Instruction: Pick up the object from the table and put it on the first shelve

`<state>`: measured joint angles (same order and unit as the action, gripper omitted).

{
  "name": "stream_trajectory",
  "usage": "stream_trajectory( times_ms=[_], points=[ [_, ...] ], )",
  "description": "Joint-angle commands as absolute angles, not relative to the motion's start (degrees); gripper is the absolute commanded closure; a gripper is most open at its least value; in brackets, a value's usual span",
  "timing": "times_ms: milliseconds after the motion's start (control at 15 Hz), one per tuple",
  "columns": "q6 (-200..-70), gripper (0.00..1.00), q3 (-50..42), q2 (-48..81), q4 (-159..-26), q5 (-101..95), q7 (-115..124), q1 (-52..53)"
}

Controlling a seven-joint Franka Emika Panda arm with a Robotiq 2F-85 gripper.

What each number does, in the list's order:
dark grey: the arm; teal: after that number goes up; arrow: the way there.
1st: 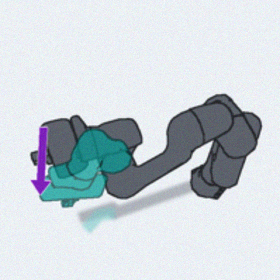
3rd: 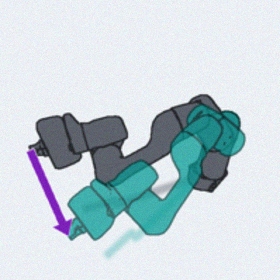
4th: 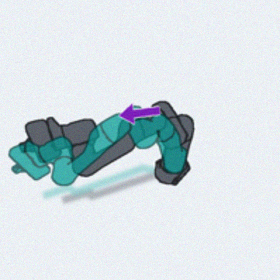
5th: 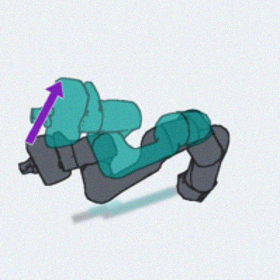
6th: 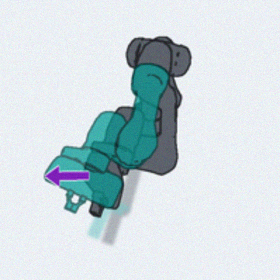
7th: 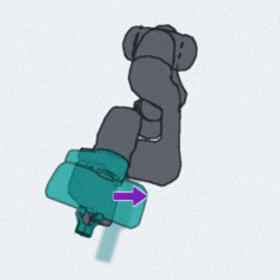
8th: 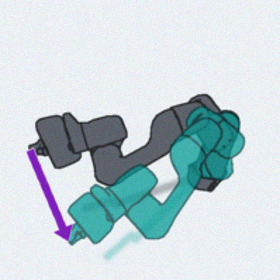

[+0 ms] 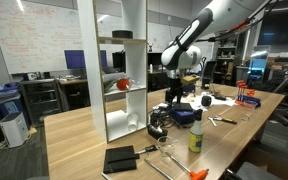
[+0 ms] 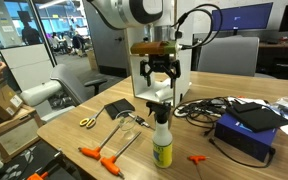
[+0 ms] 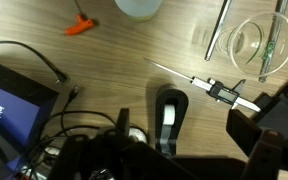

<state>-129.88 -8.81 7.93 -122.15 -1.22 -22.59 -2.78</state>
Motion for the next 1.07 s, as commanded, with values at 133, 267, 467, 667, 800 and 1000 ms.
stream_trajectory(
  times_ms=[133,267,467,667,800,1000],
  points=[
    [-131.89,0.0,-5.88,17.22,-115.49,0.35,-22.22,-5.99],
    [-132.55,0.0,-5.32,19.68,-114.18,0.39,-22.34,-7.0],
    [-133.07,0.0,-4.35,22.68,-112.49,0.79,-22.65,-8.43],
    [-133.27,0.0,-2.53,25.59,-110.81,2.77,-23.29,-9.67],
    [-133.22,0.0,-1.3,27.38,-109.55,4.15,-23.65,-10.21],
    [-133.27,0.0,0.18,29.91,-107.67,5.16,-23.95,-10.63]
  ],
)
